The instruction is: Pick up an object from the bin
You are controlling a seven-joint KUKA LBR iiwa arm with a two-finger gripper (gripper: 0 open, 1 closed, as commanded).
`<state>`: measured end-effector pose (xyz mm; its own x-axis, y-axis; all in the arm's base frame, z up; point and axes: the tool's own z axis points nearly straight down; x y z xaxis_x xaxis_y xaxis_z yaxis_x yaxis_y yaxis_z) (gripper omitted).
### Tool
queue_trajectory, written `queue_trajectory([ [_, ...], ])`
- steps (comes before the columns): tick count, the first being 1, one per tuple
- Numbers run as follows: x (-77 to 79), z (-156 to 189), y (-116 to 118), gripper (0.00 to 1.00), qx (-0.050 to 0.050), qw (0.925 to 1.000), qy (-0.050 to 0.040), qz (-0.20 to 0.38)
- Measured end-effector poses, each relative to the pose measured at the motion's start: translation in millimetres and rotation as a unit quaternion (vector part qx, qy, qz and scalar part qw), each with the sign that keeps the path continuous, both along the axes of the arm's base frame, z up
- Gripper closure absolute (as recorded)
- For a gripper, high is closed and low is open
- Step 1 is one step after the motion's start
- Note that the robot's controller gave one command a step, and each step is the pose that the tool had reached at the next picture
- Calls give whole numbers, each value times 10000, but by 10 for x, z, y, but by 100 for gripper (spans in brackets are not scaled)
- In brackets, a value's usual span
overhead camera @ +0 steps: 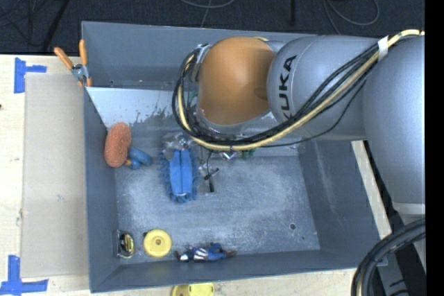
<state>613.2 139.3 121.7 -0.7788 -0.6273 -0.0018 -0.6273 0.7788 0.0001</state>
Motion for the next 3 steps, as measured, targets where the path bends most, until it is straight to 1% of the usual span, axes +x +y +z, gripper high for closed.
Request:
queue_trajectory([
  [1,27,-362,86,0,2,9994,-12,347],
  [2,87,-516,27,100,3,9705,-2,2409],
  [3,85,-519,26,100,5,9706,0,2405],
])
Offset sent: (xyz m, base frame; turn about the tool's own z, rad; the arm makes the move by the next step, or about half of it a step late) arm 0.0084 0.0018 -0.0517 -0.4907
